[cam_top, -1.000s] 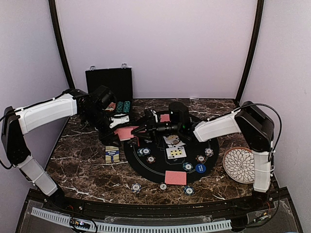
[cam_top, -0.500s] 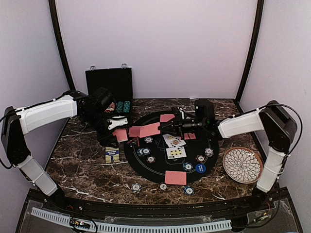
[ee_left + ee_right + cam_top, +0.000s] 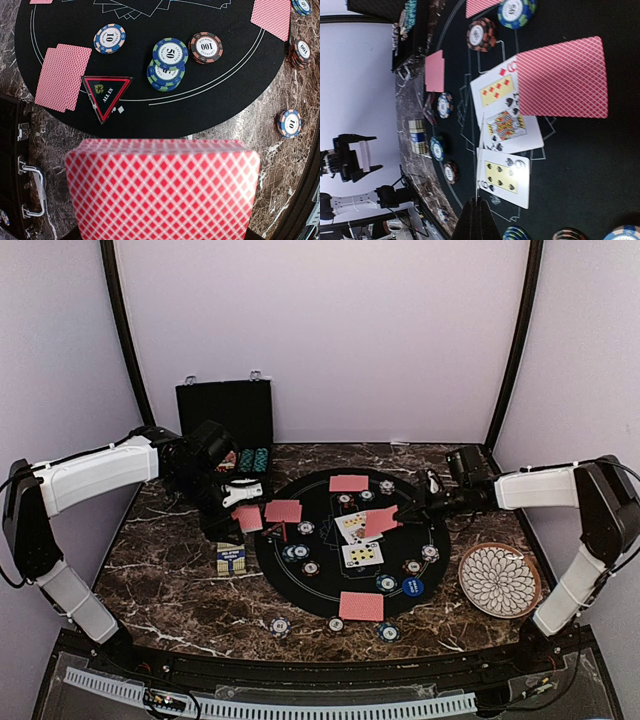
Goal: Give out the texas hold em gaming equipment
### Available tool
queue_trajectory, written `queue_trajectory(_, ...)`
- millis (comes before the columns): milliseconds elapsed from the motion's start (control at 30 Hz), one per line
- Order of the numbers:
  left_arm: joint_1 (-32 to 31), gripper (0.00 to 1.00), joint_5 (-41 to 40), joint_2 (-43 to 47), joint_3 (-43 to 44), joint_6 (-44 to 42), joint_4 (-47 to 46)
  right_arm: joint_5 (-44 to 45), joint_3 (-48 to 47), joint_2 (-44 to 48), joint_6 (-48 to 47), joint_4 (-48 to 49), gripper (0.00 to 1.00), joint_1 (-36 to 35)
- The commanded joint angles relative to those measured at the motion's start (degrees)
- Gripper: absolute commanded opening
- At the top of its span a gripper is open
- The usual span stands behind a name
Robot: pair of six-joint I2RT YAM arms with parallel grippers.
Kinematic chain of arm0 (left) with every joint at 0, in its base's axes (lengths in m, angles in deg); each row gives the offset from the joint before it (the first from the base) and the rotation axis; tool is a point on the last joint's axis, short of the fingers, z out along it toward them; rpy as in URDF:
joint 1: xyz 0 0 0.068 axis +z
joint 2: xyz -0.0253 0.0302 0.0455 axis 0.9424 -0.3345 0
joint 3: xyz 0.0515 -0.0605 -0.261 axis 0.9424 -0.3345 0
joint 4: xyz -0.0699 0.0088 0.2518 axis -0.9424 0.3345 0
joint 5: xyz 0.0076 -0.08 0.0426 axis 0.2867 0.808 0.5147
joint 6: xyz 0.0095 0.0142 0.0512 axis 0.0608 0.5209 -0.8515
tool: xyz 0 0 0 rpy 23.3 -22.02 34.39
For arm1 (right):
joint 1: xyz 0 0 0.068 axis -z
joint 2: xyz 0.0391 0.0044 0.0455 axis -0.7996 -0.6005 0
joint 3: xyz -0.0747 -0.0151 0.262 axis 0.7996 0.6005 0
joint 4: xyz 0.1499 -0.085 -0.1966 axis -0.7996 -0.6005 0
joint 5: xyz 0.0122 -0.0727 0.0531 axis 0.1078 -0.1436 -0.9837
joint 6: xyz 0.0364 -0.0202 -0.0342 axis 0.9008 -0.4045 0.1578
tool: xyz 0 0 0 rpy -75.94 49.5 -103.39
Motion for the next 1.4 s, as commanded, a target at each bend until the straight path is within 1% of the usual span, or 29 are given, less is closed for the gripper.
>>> queue_trajectory(0,0.29,0.0,0.55,2.0,0.29,-0.67,1.38,5.14,-0.96,-2.26,-8.6,-9.19,0.0,0.6)
queue_trajectory(367,0.24,0.0,0.13,1.91,-0.37,-0.79,1.45,17.87,-6.98,-7.53,-15.63,-20.09,0.0,0.95)
queue_trajectory(433,0.35,0.0,-0.02,2.04,-0.75,-0.8,1.4,20.2,-8.04,-7.67,-16.21,-21.87,0.03,0.95)
queue_trajectory(600,0.39,0.0,-0.77,2.57,-2.23,-0.87,0.65,24.27,-10.47,-7.56,-17.68,-25.51,0.21,0.91)
queue_trajectory(767,1.19,0.0,-1.4,3.68,-4.73,-1.05,-0.13,27.45,-12.9,-5.43,-18.03,-28.08,0.44,0.87)
queue_trajectory(800,1.41,0.0,-1.45,4.15,-5.58,-1.06,-0.38,27.86,-13.4,-4.74,-18.02,-28.47,0.47,0.87)
queue_trajectory(900,3.28,0.0,-1.23,5.19,-7.46,-1.26,-0.92,27.82,-14.5,-2.56,-17.65,-28.83,0.53,0.82)
queue_trajectory(1133,8.63,0.0,-1.38,7.46,-13.6,-3.22,-2.97,26.31,-14.25,1.75,-15.86,-27.82,0.56,0.4)
queue_trajectory(1367,16.98,0.0,-2.27,8.39,-19.68,-6.87,-6.08,25.31,-12.73,3.37,-14.68,-26.76,0.56,-0.58)
